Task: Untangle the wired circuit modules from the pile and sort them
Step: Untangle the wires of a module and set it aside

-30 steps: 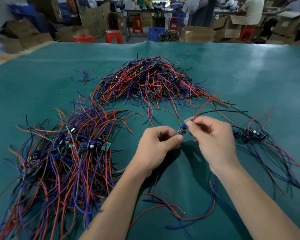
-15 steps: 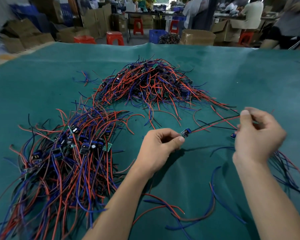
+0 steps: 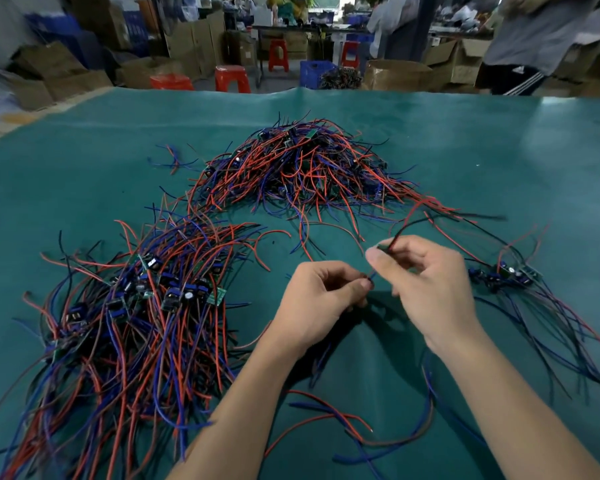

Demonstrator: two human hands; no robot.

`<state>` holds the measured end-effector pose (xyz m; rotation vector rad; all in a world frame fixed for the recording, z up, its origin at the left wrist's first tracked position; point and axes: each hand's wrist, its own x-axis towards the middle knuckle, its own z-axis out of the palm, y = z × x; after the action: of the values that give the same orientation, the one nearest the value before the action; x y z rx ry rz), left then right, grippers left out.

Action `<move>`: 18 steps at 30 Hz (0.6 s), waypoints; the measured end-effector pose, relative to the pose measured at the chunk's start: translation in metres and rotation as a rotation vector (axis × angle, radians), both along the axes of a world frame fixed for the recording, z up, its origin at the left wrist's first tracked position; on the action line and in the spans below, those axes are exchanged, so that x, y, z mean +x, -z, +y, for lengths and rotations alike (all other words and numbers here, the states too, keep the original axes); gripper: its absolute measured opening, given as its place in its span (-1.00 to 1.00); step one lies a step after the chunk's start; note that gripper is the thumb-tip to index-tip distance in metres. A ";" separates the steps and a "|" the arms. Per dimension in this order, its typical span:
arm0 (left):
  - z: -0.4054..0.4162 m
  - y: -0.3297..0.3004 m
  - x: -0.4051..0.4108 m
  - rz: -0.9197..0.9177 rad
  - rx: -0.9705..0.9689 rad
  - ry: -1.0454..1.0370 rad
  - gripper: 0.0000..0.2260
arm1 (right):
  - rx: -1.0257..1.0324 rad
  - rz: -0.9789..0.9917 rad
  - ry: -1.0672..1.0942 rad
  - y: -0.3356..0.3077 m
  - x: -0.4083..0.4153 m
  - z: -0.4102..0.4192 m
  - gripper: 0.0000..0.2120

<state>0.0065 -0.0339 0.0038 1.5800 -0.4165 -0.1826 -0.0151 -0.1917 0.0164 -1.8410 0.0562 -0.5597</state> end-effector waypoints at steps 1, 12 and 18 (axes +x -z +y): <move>0.000 0.001 0.000 -0.003 0.022 0.011 -0.90 | 0.003 -0.037 0.040 -0.002 0.000 -0.005 -0.82; -0.003 0.009 0.002 -0.106 0.245 -0.046 -0.91 | 0.351 -0.430 0.260 -0.101 -0.023 -0.007 -0.77; -0.001 0.005 -0.002 -0.098 0.212 -0.084 -0.91 | -0.002 -0.029 -0.208 -0.124 -0.001 0.107 -0.68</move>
<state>0.0049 -0.0351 -0.0016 1.8173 -0.4162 -0.0867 -0.0163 -0.0846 0.1408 -1.8144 -0.1536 -0.4400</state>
